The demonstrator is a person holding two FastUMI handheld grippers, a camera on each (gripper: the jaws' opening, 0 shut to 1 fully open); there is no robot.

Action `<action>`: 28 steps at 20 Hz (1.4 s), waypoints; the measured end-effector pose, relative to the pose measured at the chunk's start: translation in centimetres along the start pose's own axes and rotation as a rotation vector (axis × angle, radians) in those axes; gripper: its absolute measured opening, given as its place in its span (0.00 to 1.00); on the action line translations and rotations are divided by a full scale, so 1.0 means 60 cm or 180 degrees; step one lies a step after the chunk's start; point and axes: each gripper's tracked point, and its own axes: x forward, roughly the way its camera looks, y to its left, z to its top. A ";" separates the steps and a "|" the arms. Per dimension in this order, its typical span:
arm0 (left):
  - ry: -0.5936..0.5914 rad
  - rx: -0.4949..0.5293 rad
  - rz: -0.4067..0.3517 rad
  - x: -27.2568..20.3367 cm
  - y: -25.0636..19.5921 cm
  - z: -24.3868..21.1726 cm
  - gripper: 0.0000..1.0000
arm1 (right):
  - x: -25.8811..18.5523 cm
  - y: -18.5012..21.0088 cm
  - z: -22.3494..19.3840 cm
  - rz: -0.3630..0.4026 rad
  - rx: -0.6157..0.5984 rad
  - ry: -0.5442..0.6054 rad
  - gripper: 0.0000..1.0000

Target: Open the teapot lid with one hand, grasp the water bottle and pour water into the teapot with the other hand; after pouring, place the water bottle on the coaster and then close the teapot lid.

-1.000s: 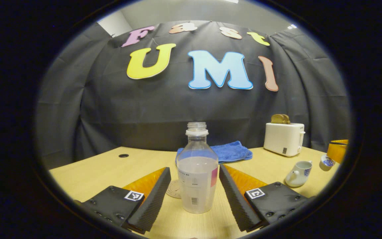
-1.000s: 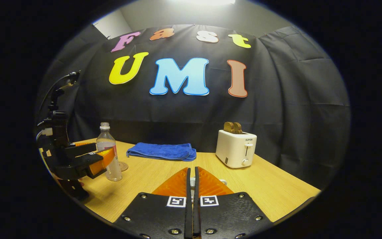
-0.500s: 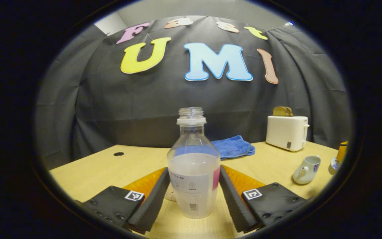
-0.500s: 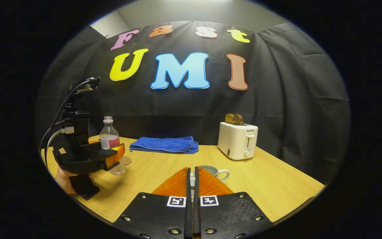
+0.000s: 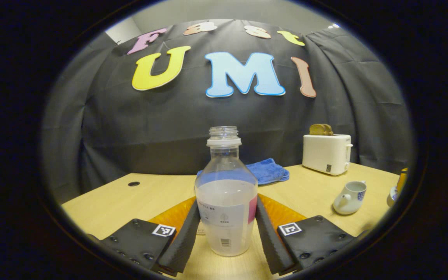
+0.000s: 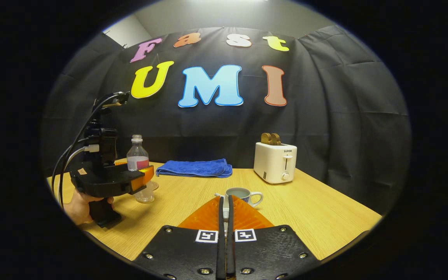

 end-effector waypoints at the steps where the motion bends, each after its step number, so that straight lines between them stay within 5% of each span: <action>1: -0.0020 0.0105 -0.0024 -0.004 -0.008 0.009 0.87 | -0.012 0.001 -0.001 0.0031 0.0025 0.0005 0.01; 6: -0.0079 0.0679 -0.0050 -0.007 -0.046 0.030 0.87 | -0.077 0.010 -0.013 0.0085 0.0044 -0.0036 0.01; 13: 0.0077 0.1553 -0.0396 0.000 -0.132 0.008 0.87 | -0.152 -0.009 -0.039 0.0068 -0.0036 -0.0092 0.01; 28: 0.0064 0.3323 -0.0496 0.020 -0.239 0.004 0.87 | -0.163 -0.028 -0.066 0.0022 0.0076 0.0018 0.01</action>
